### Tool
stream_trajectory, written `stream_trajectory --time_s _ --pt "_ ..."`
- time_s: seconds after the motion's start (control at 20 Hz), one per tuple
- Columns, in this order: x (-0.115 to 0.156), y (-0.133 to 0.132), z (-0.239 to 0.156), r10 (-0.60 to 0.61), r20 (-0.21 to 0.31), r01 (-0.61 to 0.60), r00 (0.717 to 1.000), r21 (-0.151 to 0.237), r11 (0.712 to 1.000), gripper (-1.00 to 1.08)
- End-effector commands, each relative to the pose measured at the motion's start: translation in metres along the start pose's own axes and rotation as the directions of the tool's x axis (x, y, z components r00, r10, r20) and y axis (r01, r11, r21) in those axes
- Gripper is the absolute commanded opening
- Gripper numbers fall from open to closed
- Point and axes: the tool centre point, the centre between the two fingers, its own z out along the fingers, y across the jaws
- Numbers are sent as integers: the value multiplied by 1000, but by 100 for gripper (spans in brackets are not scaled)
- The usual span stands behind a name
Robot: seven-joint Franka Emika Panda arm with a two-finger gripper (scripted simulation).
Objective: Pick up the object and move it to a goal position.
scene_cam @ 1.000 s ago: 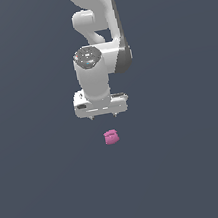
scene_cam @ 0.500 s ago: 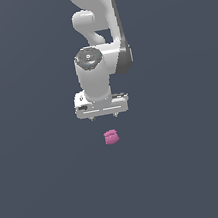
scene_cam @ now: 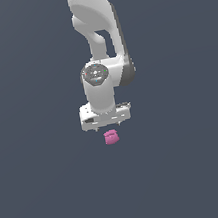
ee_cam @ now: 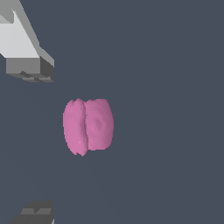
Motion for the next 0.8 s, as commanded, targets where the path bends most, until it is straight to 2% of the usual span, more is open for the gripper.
stream_trajectory --time_s 0.0,0.3,0.75 --pt "7 -1 11 -36 -9 36 999 -2 999 100" --pt "15 -4 24 -79 -20 79 997 -4 997 100" --pt "15 -4 38 -78 -19 78 997 -3 997 100"
